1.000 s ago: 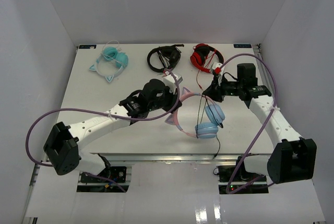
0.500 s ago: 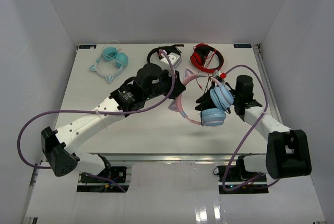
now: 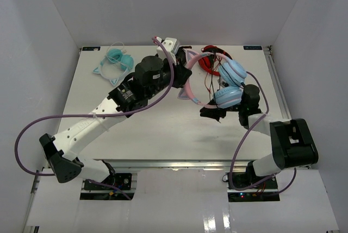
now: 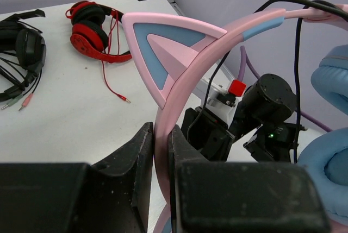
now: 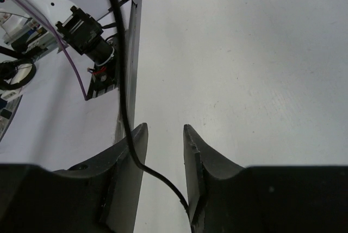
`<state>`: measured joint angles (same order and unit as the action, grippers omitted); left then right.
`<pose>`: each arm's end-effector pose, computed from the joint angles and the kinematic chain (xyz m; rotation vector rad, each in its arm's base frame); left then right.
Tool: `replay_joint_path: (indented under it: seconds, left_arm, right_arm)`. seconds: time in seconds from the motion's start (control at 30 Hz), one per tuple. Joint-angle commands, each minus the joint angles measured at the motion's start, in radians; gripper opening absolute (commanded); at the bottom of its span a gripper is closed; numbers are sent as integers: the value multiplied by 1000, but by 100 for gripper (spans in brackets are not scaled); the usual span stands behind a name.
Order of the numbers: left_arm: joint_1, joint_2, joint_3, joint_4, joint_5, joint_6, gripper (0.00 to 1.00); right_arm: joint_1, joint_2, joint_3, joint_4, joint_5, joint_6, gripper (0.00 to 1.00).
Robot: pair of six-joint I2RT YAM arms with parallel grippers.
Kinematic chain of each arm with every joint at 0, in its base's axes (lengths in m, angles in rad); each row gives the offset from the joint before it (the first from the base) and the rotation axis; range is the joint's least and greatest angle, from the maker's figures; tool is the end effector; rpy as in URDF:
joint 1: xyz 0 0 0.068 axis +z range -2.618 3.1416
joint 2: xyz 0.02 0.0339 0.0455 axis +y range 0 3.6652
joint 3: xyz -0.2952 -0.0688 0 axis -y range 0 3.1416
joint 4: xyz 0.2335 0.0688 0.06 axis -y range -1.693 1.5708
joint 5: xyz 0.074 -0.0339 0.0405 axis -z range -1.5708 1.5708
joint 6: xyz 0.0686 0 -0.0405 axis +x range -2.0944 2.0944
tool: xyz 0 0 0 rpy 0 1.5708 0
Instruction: Wrap the headphones
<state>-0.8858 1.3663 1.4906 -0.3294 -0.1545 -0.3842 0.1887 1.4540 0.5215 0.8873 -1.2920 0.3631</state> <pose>0.2126 -0.2436 0.4622 0.3439 1.8083 -0.7719 0.2486 0.1146 0.2507 -0.9158 1.5376 1.4313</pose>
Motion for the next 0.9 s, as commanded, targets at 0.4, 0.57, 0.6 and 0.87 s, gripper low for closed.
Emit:
replay_joint_path:
  seconds: [0.4, 0.57, 0.6, 0.87]
  left_arm:
    - [-1, -78, -33, 168, -407, -162, 0]
    - [20, -51, -79, 247, -517, -218, 0]
    - [27, -40, -80, 245, -534, -230, 0]
    - [47, 76, -79, 155, -587, -274, 0]
  right_arm:
    - [4, -141, 42, -374, 81, -324, 8]
    - [16, -291, 142, -809, 208, -630, 8]
    - [21, -314, 169, -884, 239, -679, 8]
    - [148, -434, 301, -1262, 569, -990, 8]
